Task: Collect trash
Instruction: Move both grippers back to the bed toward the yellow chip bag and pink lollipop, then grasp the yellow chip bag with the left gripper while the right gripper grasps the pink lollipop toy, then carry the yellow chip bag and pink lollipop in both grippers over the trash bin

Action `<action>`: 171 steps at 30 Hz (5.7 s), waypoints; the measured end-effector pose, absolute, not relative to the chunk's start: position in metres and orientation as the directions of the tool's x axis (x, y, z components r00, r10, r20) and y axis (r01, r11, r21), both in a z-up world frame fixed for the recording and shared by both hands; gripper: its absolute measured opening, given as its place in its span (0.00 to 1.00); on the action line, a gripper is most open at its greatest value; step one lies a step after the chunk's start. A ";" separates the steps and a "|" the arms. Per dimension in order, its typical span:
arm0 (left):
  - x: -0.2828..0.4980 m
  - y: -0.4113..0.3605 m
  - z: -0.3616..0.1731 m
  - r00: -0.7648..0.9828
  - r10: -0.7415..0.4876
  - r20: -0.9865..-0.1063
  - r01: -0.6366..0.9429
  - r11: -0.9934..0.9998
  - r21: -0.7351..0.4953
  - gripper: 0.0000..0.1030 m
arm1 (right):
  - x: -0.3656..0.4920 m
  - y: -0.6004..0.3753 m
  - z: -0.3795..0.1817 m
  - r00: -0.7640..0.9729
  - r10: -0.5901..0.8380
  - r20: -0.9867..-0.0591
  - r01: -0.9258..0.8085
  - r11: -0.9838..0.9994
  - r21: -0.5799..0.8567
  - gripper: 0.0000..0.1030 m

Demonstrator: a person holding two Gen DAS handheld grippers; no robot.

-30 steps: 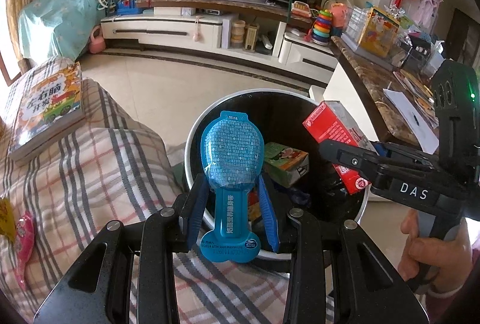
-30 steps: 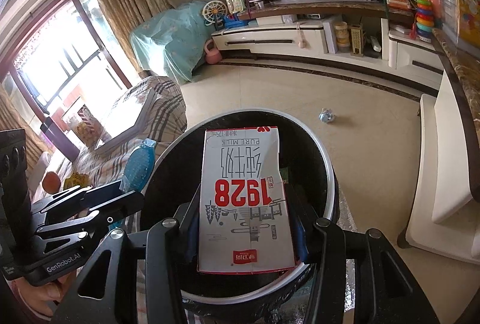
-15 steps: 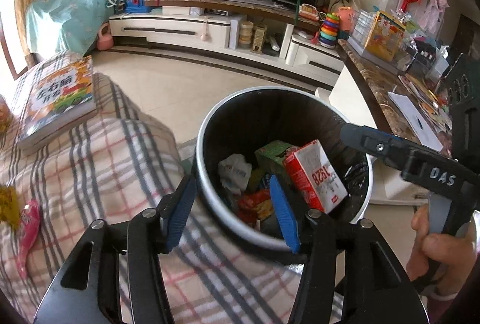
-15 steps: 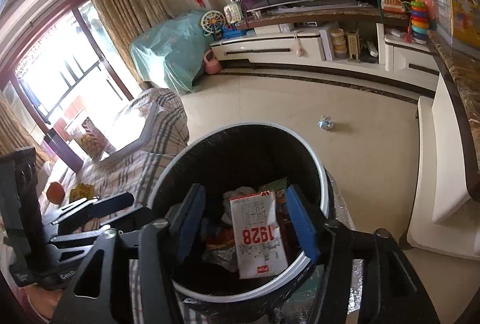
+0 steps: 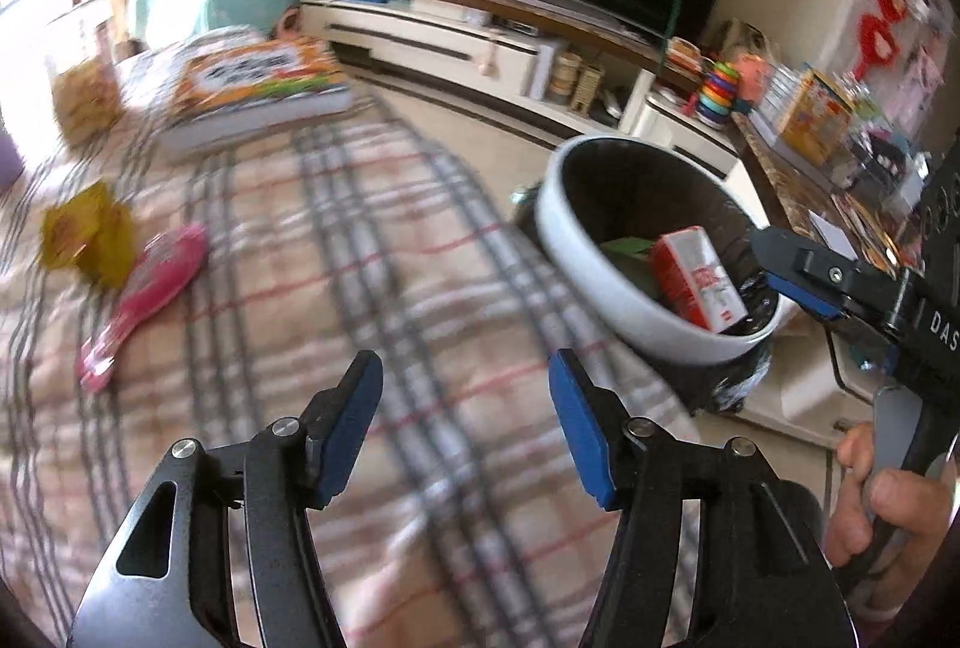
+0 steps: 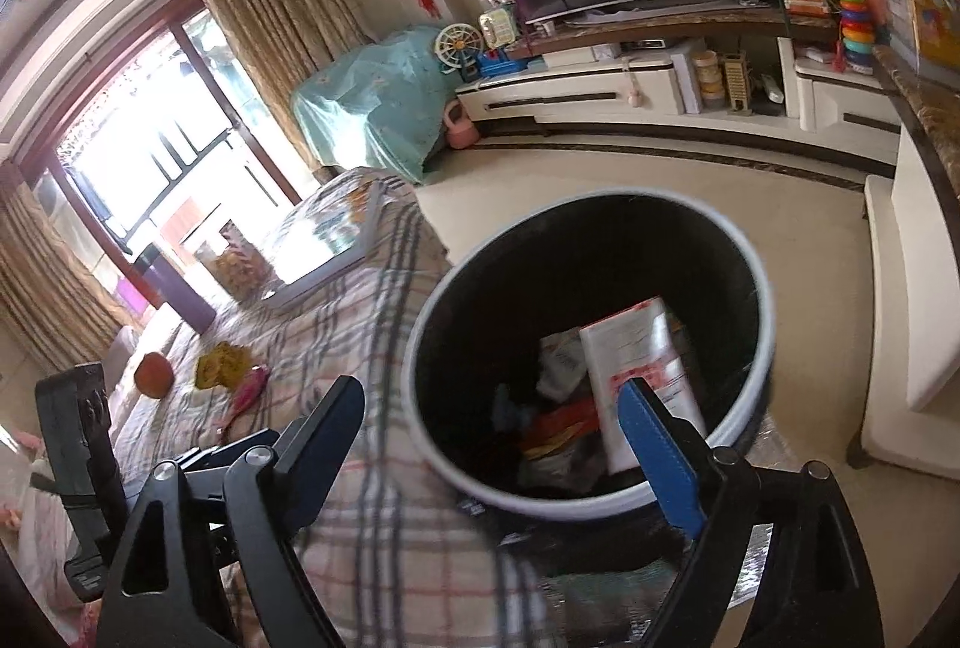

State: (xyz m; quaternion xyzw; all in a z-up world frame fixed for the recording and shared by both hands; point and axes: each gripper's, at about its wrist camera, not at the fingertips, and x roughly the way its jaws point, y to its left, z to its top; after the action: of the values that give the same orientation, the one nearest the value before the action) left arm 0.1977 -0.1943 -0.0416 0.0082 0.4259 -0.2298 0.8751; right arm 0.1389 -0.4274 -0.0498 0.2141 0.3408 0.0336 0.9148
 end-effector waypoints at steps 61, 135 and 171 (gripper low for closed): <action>0.259 0.017 -0.050 0.658 -0.256 -0.708 0.125 0.965 -0.232 0.14 | 0.221 -0.209 -0.091 0.630 0.406 -0.662 -0.171 0.904 0.392 0.88; 0.154 -0.130 -0.036 0.554 -0.441 -0.706 0.402 0.884 -0.237 0.14 | 0.107 -0.340 -0.060 0.755 0.337 -0.562 -0.090 0.902 0.421 0.48; 0.160 -0.210 -0.013 0.523 -0.506 -0.686 0.534 0.822 -0.198 0.14 | 0.092 -0.427 -0.051 0.819 0.219 -0.531 0.042 0.899 0.437 0.48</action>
State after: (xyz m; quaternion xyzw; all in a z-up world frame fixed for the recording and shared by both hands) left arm 0.1601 -0.2104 -0.0127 0.0184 0.3869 -0.2980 0.8724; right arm 0.0924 -0.4274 -0.0510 0.2200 0.2972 0.0477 0.9279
